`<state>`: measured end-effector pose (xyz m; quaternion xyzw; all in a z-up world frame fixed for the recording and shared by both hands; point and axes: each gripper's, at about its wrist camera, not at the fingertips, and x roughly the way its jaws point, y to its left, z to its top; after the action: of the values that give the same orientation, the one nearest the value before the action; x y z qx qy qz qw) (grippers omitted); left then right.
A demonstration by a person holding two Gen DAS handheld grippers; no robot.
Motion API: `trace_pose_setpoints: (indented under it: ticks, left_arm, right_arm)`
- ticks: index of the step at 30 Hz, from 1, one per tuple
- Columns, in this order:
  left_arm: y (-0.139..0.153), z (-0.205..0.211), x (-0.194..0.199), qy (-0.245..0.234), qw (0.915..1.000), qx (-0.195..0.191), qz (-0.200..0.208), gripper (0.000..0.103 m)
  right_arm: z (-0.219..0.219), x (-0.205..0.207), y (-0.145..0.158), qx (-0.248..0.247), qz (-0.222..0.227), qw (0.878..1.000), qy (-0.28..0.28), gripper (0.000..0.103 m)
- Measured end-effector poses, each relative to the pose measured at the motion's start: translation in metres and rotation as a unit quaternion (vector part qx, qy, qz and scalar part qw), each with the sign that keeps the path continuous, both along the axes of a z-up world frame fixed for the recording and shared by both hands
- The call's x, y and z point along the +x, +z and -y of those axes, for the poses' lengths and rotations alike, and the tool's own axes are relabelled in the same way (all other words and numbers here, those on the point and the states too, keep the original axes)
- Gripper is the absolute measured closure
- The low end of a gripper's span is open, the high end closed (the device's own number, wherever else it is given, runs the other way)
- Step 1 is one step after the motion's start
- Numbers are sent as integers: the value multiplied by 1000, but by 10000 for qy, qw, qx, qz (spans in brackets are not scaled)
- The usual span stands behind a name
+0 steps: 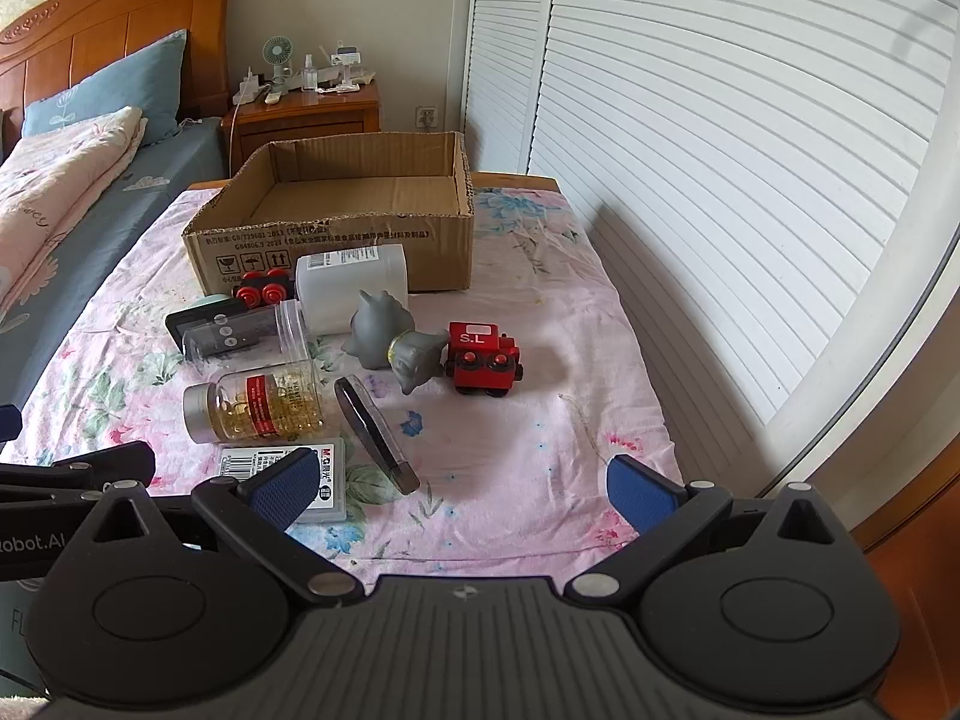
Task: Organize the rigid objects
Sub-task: 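Move both tools toward the capsule bottle and refill pack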
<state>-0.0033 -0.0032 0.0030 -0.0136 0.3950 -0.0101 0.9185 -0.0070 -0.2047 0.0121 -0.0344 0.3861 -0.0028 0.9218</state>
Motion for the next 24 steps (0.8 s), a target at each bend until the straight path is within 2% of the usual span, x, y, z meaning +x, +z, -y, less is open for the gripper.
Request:
trace_pose_setpoints:
  ticks: [24]
  left_arm:
    - [-1, 3, 2, -14, 10000, 9, -23, 1]
  right_arm:
    - [2, 1, -1, 25, 9, 10000, -16, 0]
